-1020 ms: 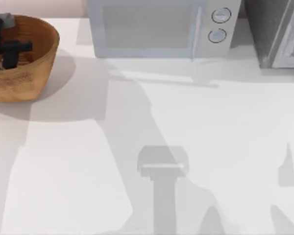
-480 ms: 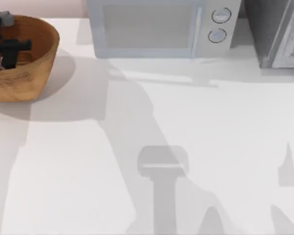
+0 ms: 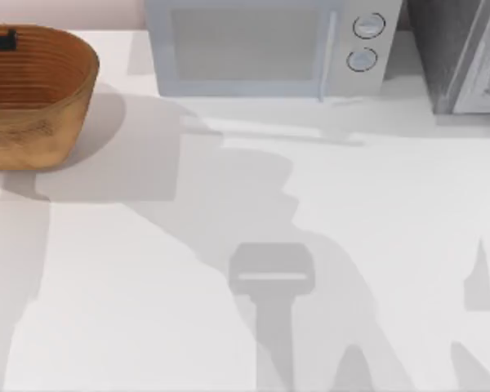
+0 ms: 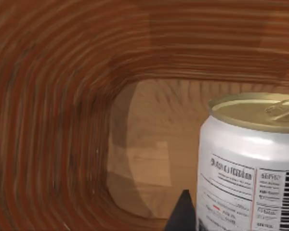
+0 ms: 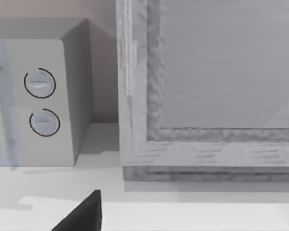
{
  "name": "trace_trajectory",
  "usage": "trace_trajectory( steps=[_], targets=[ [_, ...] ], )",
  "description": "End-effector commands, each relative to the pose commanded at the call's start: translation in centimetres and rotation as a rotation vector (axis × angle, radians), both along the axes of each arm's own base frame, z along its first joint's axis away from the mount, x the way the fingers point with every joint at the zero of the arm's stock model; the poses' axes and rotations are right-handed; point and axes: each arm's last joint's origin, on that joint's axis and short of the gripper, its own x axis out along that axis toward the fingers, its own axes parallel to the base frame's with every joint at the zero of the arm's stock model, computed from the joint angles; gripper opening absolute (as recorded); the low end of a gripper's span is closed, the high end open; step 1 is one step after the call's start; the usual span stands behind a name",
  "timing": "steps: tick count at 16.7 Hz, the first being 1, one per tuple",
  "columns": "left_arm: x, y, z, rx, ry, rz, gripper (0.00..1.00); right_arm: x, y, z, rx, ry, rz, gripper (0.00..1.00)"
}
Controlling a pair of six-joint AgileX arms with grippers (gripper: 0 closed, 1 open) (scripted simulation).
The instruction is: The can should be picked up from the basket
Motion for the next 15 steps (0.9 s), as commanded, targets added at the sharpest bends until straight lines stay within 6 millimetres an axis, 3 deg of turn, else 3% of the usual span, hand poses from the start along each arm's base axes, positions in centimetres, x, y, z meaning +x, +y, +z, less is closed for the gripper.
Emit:
trace_trajectory(
  steps=[3, 6, 10, 12, 15],
  targets=[
    [-7.3, -1.0, 3.2, 0.036, -0.192, 0.020, 0.00, 0.0, 0.0, 0.0, 0.000, 0.000, 0.000, 1.00],
    [-15.6, -2.1, 3.5, 0.058, -0.382, 0.033, 0.00, 0.0, 0.0, 0.0, 0.000, 0.000, 0.000, 1.00],
    [-24.6, -3.4, -0.4, 0.066, -0.630, 0.031, 0.00, 0.0, 0.0, 0.0, 0.000, 0.000, 0.000, 1.00],
    [-27.3, -3.8, -3.0, 0.062, -0.746, 0.022, 0.00, 0.0, 0.0, 0.0, 0.000, 0.000, 0.000, 1.00],
    [-29.3, -4.2, -6.4, 0.050, -0.892, 0.001, 0.00, 0.0, 0.0, 0.0, 0.000, 0.000, 0.000, 1.00]
  ],
)
